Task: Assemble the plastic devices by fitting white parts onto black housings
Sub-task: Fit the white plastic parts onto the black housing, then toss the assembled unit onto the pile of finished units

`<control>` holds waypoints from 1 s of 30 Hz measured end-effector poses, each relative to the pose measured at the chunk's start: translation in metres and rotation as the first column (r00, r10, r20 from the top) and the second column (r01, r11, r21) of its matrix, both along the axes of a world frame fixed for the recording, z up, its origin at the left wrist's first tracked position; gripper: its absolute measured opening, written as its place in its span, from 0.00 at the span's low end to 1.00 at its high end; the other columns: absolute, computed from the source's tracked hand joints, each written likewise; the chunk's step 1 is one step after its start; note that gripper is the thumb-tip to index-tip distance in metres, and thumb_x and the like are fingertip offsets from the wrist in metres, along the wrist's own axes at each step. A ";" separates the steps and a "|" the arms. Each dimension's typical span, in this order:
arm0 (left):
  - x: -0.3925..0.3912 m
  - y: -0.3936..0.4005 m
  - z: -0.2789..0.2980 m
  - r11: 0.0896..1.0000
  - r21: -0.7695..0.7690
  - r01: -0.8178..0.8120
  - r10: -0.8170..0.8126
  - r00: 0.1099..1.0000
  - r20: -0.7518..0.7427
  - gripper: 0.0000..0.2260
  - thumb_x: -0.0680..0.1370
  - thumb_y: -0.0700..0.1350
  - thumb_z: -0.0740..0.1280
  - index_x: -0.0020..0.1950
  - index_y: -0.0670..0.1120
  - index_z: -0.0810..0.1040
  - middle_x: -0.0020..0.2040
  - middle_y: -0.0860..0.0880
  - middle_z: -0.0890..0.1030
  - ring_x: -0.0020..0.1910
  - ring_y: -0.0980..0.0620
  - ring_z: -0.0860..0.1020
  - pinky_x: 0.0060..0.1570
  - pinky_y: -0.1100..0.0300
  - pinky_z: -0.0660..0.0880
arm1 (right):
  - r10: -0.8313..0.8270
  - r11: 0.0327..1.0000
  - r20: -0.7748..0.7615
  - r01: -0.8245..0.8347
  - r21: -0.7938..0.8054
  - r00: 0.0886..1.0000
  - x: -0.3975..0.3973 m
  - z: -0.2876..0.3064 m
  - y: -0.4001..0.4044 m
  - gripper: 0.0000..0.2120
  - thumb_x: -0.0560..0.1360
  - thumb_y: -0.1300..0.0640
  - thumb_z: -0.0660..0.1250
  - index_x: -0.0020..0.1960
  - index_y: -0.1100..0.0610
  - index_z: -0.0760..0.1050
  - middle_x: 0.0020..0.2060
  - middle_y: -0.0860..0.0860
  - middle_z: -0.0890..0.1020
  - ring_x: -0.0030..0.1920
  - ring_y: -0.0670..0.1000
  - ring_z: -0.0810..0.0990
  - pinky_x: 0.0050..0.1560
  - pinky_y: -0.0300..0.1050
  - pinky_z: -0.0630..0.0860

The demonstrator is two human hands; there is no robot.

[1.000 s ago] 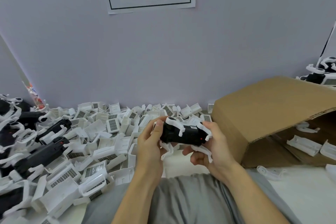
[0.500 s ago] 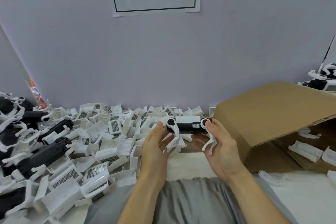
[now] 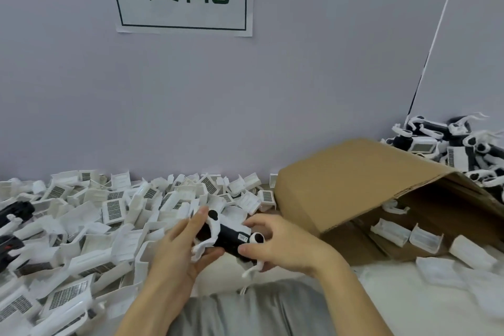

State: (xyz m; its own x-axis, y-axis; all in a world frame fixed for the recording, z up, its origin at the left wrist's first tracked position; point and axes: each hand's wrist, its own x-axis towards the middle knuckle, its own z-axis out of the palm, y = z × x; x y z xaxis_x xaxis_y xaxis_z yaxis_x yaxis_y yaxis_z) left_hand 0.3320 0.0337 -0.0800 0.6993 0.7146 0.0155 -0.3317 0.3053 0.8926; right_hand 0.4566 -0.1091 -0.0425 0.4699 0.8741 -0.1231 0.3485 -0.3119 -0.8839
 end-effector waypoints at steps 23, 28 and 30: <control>0.003 -0.016 0.011 0.983 -0.184 -0.018 0.031 0.997 0.068 0.17 0.82 0.50 0.61 0.56 0.37 0.79 0.47 0.36 0.82 0.40 0.37 0.81 0.45 0.47 0.78 | -0.163 0.315 -0.787 0.787 0.530 0.595 0.100 0.106 -0.014 0.22 0.85 0.51 0.55 0.77 0.57 0.62 0.76 0.59 0.65 0.74 0.58 0.67 0.75 0.54 0.64; 0.006 -0.014 0.007 0.996 -0.083 -0.045 0.043 0.999 -0.027 0.11 0.82 0.43 0.62 0.52 0.36 0.80 0.39 0.38 0.82 0.33 0.43 0.81 0.34 0.55 0.81 | -0.284 0.572 -0.708 0.707 0.415 0.646 0.023 0.009 0.022 0.09 0.82 0.65 0.60 0.61 0.66 0.73 0.53 0.63 0.82 0.46 0.57 0.85 0.46 0.44 0.79; 0.003 -0.015 0.006 0.997 0.023 -0.073 0.075 0.994 -0.080 0.09 0.82 0.40 0.62 0.50 0.36 0.80 0.37 0.38 0.83 0.33 0.44 0.81 0.34 0.56 0.80 | -0.296 0.673 -0.655 0.638 0.374 0.695 -0.010 -0.026 0.040 0.08 0.80 0.68 0.62 0.57 0.64 0.77 0.46 0.63 0.85 0.43 0.57 0.87 0.42 0.43 0.80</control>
